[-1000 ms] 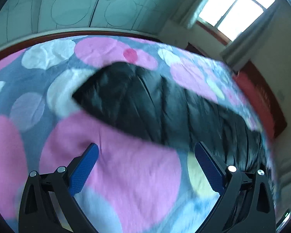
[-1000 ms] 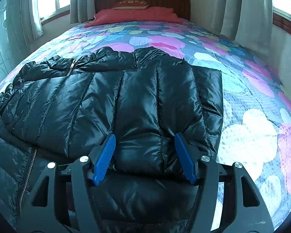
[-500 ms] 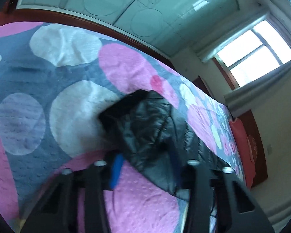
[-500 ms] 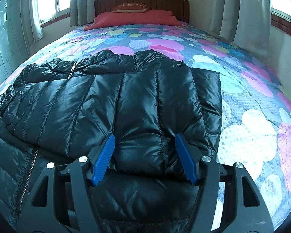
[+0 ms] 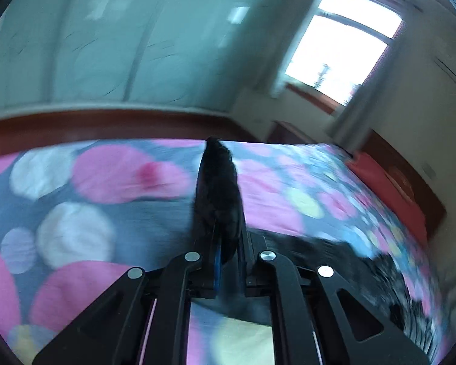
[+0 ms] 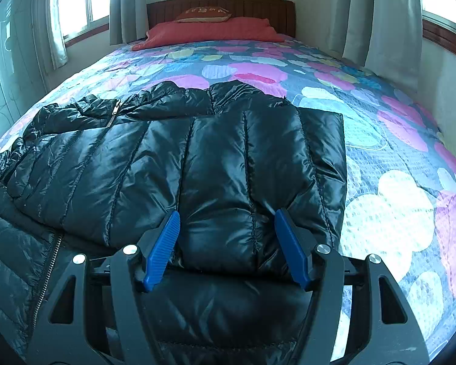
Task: Fold large clothes
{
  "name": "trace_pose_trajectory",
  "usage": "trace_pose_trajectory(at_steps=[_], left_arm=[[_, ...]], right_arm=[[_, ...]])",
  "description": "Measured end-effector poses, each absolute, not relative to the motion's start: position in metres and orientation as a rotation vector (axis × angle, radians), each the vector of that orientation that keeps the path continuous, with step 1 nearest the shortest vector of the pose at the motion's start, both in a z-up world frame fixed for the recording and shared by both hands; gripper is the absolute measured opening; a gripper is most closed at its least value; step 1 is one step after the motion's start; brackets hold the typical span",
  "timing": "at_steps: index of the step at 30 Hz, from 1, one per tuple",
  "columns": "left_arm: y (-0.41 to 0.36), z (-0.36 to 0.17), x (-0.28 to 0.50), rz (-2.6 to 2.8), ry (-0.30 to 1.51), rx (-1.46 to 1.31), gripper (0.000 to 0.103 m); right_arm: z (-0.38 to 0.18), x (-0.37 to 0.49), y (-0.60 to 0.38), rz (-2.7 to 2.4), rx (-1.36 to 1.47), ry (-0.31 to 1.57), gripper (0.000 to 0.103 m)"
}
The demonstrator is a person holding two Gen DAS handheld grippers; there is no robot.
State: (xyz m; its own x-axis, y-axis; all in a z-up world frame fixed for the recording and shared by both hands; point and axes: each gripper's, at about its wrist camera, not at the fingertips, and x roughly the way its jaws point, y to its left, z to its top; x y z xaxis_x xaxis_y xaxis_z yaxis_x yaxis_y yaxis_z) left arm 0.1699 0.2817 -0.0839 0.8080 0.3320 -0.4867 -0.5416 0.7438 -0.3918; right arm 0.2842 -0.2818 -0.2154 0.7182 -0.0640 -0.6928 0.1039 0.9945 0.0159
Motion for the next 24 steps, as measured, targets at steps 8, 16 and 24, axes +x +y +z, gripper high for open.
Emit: trace_pose_trajectory(at_steps=[8, 16, 24], left_arm=[[0.127, -0.062, 0.243, 0.172, 0.463, -0.3, 0.008], [-0.007, -0.082, 0.284, -0.049, 0.552, -0.175, 0.008], [-0.076, -0.114, 0.295, -0.16, 0.671, -0.052, 0.008]], right_arm=[[-0.215, 0.283, -0.282, -0.088, 0.077, 0.757, 0.064], [-0.215, 0.282, -0.283, -0.084, 0.095, 0.754, 0.065], [-0.215, 0.281, -0.285, -0.072, 0.114, 0.751, 0.068]])
